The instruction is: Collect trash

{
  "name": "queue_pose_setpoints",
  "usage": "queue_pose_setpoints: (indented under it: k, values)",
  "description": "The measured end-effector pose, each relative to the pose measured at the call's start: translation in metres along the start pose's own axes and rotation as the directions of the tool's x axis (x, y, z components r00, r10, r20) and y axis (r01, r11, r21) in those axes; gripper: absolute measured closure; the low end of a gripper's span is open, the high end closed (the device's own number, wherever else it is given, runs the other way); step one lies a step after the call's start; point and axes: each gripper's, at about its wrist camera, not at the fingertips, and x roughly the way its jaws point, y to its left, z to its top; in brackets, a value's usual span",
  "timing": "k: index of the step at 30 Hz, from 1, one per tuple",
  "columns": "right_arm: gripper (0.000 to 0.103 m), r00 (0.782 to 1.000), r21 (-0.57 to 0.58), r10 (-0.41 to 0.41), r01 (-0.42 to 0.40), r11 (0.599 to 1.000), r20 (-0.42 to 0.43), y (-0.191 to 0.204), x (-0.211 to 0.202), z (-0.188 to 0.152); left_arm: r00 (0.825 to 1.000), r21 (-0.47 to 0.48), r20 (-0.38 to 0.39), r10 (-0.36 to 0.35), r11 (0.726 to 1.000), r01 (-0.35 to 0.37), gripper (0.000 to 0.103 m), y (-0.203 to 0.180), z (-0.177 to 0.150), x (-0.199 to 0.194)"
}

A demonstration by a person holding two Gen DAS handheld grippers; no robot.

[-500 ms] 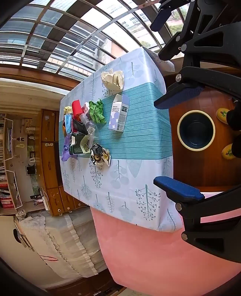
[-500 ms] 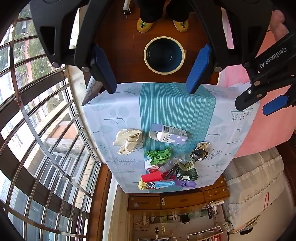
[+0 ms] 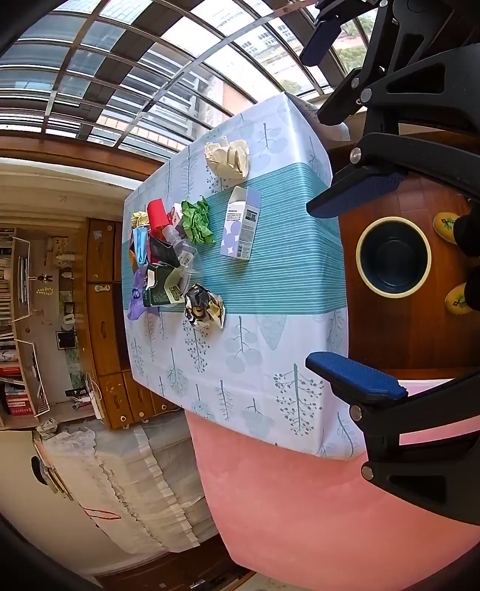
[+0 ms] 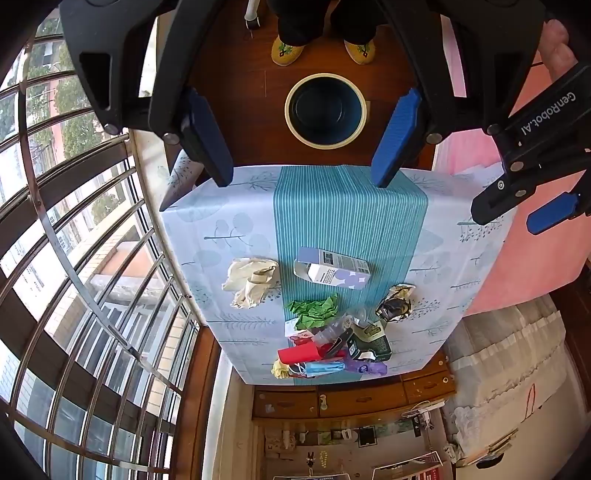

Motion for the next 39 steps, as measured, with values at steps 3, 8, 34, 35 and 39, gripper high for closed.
queue_pose_setpoints:
  k: [3,8,34,35,39]
  values:
    - [0.028,1.0,0.0,0.001,-0.001,1.0,0.0,0.001,0.0,0.0,1.0,0.001,0.004,0.004,1.0,-0.004,0.027,-0.001,-0.001,-0.005]
    - [0.028,1.0,0.0,0.0,0.0,1.0,0.0,0.002,-0.002,-0.001,1.0,0.002,0.004,0.003,1.0,-0.003,0.027,-0.002,-0.001,-0.006]
    - [0.029,1.0,0.004,0.003,-0.003,1.0,0.002,0.005,-0.008,-0.009,1.0,0.001,0.006,-0.012,1.0,0.012,0.027,-0.001,-0.01,-0.018]
    - [0.029,1.0,0.006,0.002,-0.002,1.0,0.002,0.004,-0.008,-0.007,1.0,0.002,0.006,-0.014,1.0,0.014,0.027,-0.001,-0.01,-0.018]
    - [0.029,1.0,0.009,0.0,0.0,1.0,0.002,0.01,-0.01,-0.012,1.0,0.009,0.008,-0.024,1.0,0.024,0.027,0.0,-0.011,-0.021]
